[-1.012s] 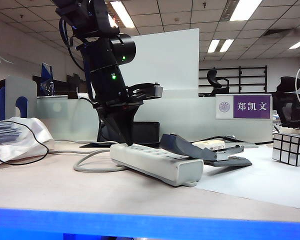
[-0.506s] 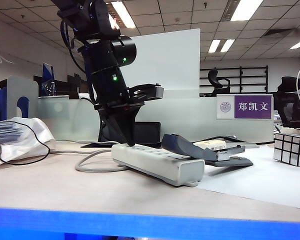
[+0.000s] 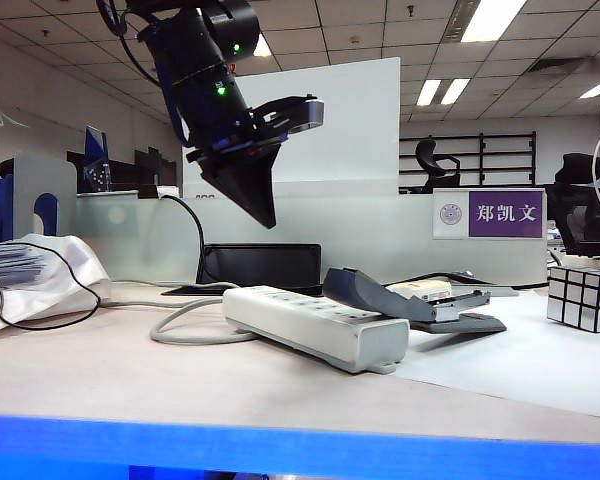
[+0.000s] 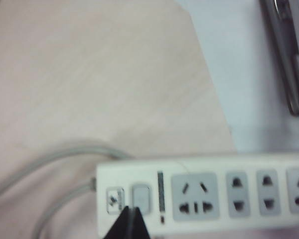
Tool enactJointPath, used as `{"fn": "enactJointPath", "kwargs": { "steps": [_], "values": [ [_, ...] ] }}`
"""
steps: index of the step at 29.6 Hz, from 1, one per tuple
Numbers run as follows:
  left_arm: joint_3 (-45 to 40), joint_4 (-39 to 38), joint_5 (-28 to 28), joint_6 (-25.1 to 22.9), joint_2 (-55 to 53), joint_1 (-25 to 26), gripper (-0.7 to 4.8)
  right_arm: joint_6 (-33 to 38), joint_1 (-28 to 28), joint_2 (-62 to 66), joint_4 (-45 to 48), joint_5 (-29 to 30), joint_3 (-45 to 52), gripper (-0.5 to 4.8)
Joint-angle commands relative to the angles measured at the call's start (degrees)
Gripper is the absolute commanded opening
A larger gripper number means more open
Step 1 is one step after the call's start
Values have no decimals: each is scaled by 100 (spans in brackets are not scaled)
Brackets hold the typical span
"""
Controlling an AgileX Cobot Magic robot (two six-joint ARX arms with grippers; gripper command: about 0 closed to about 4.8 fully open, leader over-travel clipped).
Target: Press the button on the power strip.
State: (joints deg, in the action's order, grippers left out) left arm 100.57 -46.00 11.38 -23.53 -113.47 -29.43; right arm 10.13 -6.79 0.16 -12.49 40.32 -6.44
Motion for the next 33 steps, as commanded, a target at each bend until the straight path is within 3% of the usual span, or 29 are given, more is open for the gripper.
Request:
{"fn": "enactJointPath", "kwargs": {
  "steps": [1,8,14,23,28,31,33],
  "values": [
    [-201,11,374,72,262,-9,-6,-17,-2,-7,162,-177,-15,3],
    [-2004,1268,542,470,1517,-9,-6,50,0,-7,739,-212,-20,4],
    [-3781,2251,533,896,2924,-9,-6,59,2,-7,887,-595,-20,3],
    [-6148,3910,315,2061,5412,-9,-6,227,7,-7,1434,-634,-22,3],
    [-7348,3956,-721,2485,7895,-11,-6,382,7,-7,1405,-870,-22,3],
    [-7871,3377,-1633,2557,9753,-11,-6,378,11,-7,1390,-1217,-20,3],
    [-7987,3029,-2031,2555,10417,-11,-6,361,11,-7,1362,-1502,-20,3]
  ]
}}
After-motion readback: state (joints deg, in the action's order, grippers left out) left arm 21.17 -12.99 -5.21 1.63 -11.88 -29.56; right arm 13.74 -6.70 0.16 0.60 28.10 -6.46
